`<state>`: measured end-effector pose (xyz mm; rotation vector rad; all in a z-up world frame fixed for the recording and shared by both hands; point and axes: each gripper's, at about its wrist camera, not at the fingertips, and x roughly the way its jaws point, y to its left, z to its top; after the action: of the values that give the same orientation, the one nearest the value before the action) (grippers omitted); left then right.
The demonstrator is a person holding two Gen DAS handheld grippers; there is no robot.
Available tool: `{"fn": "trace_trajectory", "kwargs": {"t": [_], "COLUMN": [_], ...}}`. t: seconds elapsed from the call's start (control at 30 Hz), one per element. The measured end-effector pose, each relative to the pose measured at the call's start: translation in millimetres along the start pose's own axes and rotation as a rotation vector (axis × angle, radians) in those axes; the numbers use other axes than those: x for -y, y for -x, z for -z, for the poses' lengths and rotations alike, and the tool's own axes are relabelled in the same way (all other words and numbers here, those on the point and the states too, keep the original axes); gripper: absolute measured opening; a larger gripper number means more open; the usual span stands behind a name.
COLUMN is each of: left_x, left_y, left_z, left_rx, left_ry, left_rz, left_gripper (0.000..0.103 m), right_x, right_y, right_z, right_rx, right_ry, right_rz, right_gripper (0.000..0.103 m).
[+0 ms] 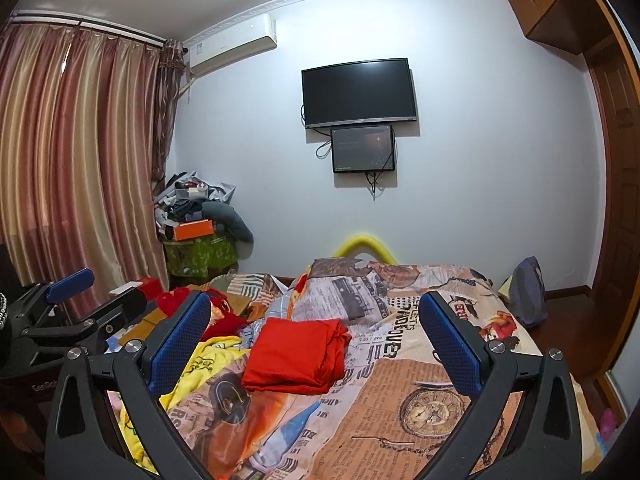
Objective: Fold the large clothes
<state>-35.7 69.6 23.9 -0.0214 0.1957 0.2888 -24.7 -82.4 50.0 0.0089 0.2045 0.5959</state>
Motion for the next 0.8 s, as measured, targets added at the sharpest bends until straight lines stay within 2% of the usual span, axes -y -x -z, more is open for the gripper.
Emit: {"fn": "trace_trajectory", "kwargs": {"t": [0.8], "left_x": [-2.1], "left_y": [-6.5], "left_z": [0.3], "left_rx": [-0.034], "left_ry": [0.027], "left_rz": [0.030], "left_gripper": [0.102], "right_x": [-0.5], "right_y": [0.1], "right_z": [-0.4], "right_rx": [-0.004], "right_ry": [-0.010], "right_rz": [0.003], "right_gripper": [0.103]}}
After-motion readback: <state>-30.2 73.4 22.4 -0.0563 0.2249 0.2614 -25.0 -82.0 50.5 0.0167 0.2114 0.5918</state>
